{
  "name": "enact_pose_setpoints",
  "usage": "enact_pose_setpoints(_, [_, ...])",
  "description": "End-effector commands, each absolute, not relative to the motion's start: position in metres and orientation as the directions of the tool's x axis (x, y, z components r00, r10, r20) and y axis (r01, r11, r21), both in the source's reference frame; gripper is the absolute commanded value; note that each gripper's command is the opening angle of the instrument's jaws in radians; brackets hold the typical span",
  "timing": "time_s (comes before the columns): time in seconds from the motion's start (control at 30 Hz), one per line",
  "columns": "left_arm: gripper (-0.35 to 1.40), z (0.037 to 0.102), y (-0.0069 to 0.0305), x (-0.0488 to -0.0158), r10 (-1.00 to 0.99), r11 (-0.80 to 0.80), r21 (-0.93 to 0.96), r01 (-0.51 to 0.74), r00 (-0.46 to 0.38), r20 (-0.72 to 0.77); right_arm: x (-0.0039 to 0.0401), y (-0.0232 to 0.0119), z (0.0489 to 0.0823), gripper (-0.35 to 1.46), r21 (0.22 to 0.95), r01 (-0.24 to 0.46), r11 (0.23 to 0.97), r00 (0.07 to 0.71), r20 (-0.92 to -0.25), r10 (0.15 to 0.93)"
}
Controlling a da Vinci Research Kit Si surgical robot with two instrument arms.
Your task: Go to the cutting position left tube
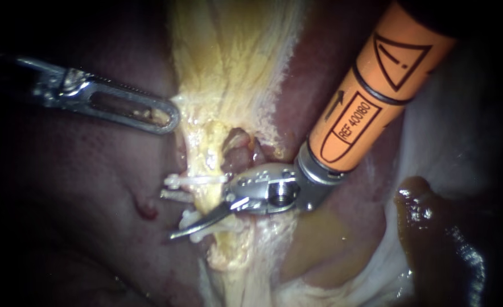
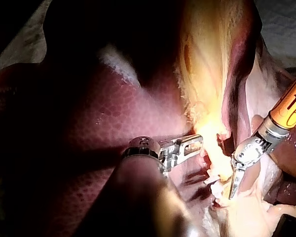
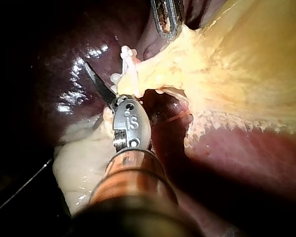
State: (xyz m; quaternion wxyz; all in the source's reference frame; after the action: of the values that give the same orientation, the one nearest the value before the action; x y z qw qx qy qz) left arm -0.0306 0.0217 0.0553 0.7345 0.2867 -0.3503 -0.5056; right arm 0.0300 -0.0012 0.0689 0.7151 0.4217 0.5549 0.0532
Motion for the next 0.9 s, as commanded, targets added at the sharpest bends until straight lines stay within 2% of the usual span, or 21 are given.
enact_pose_setpoints(0.03, [-0.35, 0.0553, 0.0217, -0.0306, -0.943, 0.325, 0.776, 0.541, 0.244, 0.225, 0.0301, -0.0012, 0.0686, 1.4, 0.665, 0.397, 0.632, 0.377, -0.746, 0.548])
enact_pose_setpoints(0.3, [-0.35, 0.0553, 0.0217, -0.0305, -0.943, 0.325, 0.776, 0.541, 0.244, 0.225, 0.0304, -0.0013, 0.0668, 1.4, 0.664, 0.407, 0.628, 0.363, -0.748, 0.556])
enact_pose_setpoints(0.9, [-0.35, 0.0554, 0.0217, -0.0305, -0.943, 0.325, 0.776, 0.541, 0.244, 0.225, 0.0303, -0.0012, 0.0669, 1.4, 0.664, 0.407, 0.627, 0.36, -0.748, 0.558])
